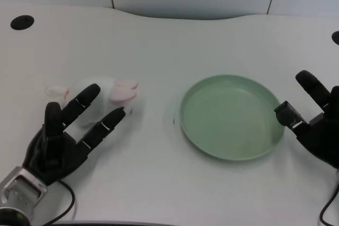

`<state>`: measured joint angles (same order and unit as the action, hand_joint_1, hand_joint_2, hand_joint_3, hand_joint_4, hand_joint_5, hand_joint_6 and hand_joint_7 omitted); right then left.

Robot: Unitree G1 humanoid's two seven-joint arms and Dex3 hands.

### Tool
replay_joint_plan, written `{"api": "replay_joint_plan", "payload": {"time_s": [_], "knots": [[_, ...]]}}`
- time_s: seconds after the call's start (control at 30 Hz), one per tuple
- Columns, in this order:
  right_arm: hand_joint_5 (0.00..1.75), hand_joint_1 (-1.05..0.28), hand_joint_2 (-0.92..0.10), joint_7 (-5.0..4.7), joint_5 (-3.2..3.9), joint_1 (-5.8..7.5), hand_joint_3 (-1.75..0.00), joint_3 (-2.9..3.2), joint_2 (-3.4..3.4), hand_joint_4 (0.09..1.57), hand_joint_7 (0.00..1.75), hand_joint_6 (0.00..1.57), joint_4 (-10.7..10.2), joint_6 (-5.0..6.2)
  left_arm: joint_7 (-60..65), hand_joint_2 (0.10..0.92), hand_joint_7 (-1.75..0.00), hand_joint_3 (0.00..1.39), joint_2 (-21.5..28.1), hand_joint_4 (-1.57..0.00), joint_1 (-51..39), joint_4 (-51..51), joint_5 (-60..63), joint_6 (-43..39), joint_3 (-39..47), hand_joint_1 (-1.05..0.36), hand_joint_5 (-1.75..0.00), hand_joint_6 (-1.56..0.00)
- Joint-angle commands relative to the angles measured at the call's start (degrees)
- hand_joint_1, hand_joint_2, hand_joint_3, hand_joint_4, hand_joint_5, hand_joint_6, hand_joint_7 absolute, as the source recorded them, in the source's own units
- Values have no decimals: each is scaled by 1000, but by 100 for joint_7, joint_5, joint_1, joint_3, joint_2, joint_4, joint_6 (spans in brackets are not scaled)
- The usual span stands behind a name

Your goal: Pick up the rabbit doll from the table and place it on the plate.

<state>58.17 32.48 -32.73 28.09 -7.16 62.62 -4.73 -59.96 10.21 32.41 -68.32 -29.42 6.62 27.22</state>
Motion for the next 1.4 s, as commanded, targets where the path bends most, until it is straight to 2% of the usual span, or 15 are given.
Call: {"api": "replay_joint_plan", "payload": {"time_s": [0.03, 0.13, 0.3, 1.03, 1.13, 1.27, 1.3, 1.33, 1.4], "knots": [[1746, -674, -921, 4, 3, -1, -367, 19, -99, 599, 1439, 685, -1, 16, 20, 921, -1, 451, 45, -344, -18, 6, 44, -42, -5, -827, -446, -349], [1746, -663, -921, -10, 12, -2, -360, 23, -94, 596, 1436, 682, -8, -17, 55, 921, -4, 444, 49, -353, -9, -6, 43, -2, -3, -828, -447, -356], [1746, -677, -921, -42, -6, -2, -333, 9, -90, 605, 1428, 702, -20, -8, 73, 921, -6, 439, 46, -355, -10, 6, 47, 3, -10, -830, -446, -362], [1746, -678, -921, -51, -17, 4, -330, 0, -87, 606, 1416, 711, -29, 12, 55, 921, -2, 439, 45, -351, -13, 9, 51, -12, -16, -830, -440, -360], [1746, -680, -921, -11, -9, -7, -328, 2, -95, 607, 1415, 707, -6, -9, 1, 921, 0, 441, 52, -341, -11, -7, 40, 9, -11, -826, -436, -344], [1746, -678, -921, -9, -16, -6, -336, -5, -92, 607, 1416, 705, -13, 0, 55, 921, -7, 441, 50, -344, -14, -2, 62, -18, -24, -826, -438, -354], [1746, -677, -921, -27, -22, -6, -339, -7, -88, 606, 1417, 705, -8, 17, 337, 921, -9, 441, 55, -347, 5, 414, 554, -1513, -274, -827, -438, -359], [1746, -680, -921, -40, -26, -6, -334, -7, -85, 610, 1419, 707, -4, 29, 549, 876, -37, 247, 58, -464, 20, 719, 925, -2647, -461, -742, -449, -484], [1746, -681, -921, -36, -28, 2, -330, -6, -83, 612, 1420, 708, -6, 43, 881, 884, -31, 86, 106, -541, 86, 994, 1441, -4064, -727, -699, -423, -561]]}}
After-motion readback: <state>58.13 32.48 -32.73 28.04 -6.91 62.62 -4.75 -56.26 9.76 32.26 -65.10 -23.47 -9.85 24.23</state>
